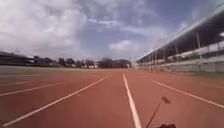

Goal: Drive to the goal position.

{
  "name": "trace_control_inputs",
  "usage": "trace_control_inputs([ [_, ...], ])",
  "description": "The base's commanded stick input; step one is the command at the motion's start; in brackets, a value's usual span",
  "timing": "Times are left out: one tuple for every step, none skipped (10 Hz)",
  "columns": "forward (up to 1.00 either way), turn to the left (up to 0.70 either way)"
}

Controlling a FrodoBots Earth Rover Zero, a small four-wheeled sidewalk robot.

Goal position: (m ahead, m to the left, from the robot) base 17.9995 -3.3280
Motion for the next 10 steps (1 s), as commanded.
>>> trace_control_inputs([
  [0.70, 0.00],
  [0.70, 0.00],
  [0.70, 0.00],
  [0.70, 0.00],
  [0.70, 0.00],
  [0.70, 0.00],
  [0.70, 0.00],
  [0.70, 0.00],
  [0.70, 0.00],
  [0.70, 0.00],
])
